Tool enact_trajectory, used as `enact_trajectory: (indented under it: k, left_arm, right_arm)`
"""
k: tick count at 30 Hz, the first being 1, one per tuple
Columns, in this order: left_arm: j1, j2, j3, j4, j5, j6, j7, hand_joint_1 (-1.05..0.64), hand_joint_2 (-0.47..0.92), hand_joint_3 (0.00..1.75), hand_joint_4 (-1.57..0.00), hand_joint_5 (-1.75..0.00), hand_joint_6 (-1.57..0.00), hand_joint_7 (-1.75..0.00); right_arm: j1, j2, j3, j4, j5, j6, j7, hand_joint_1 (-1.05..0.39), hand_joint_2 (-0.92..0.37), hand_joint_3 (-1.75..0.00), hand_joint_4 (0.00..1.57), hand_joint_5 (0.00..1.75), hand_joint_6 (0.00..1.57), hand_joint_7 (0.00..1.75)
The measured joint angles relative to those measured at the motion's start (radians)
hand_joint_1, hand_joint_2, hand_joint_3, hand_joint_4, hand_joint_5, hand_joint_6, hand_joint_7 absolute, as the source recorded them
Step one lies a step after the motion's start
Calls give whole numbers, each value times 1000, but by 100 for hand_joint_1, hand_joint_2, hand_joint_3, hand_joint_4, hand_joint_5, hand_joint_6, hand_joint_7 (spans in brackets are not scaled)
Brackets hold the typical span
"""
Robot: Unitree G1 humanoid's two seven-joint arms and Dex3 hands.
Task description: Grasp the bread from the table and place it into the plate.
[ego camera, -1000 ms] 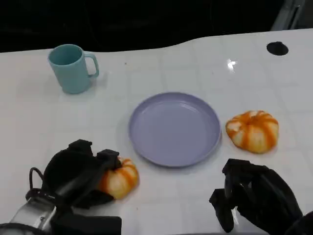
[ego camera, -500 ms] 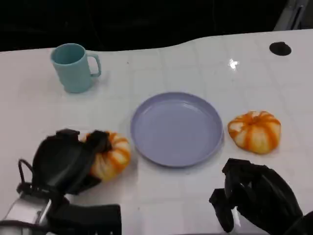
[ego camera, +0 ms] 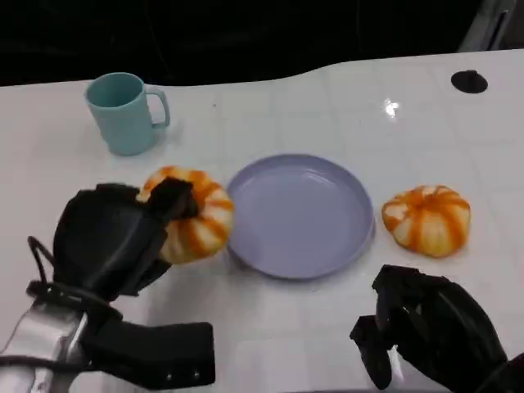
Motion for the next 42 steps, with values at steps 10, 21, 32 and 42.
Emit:
enact_trajectory:
  k: [10, 21, 32, 42]
  left_arm:
    - [-194, -75, -33, 219, -61, -153, 41, -24, 33, 122, -93, -175, -82, -156]
    - [-341, -153, -123, 413, -74, -189, 6, -24, 44, 107, -88, -175, -81, -146]
    - [-480, -250, -168, 720, -125, -218, -45, -25, 58, 99, -83, -175, -75, -144]
    - [-543, -276, -201, 843, -158, -231, -171, -63, 92, 36, -37, -38, -42, -1]
  right_arm:
    - [2, -1, -3, 0, -2, -2, 2, -94, -70, -49, 123, 160, 107, 146]
    - [9, -1, -3, -4, 0, 3, 2, -93, -67, -53, 123, 160, 106, 148]
    - [11, -1, -5, -6, 5, 2, 7, -93, -67, -54, 123, 158, 106, 147]
    - [10, -1, -5, -5, 4, 0, 12, -93, -67, -54, 124, 158, 106, 148]
